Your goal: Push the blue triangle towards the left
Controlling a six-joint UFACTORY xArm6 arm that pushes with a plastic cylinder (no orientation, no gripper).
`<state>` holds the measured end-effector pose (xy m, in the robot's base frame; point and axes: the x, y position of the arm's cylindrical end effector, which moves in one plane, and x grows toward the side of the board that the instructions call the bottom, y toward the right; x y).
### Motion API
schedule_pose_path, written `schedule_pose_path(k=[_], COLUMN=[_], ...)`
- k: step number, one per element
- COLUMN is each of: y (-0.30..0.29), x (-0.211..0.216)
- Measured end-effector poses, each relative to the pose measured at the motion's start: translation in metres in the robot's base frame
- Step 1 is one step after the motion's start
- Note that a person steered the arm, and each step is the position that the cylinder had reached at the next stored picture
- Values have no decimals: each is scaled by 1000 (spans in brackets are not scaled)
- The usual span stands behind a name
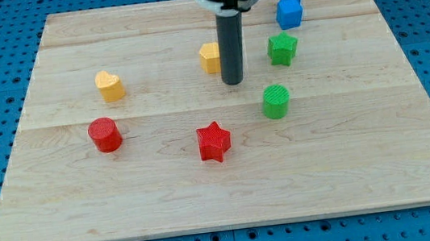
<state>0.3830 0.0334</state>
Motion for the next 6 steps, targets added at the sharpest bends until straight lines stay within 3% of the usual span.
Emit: schedule_pose_path(k=[1, 3, 4, 6], y=[-4, -137, -130, 50], x=[-39, -90, -92, -73])
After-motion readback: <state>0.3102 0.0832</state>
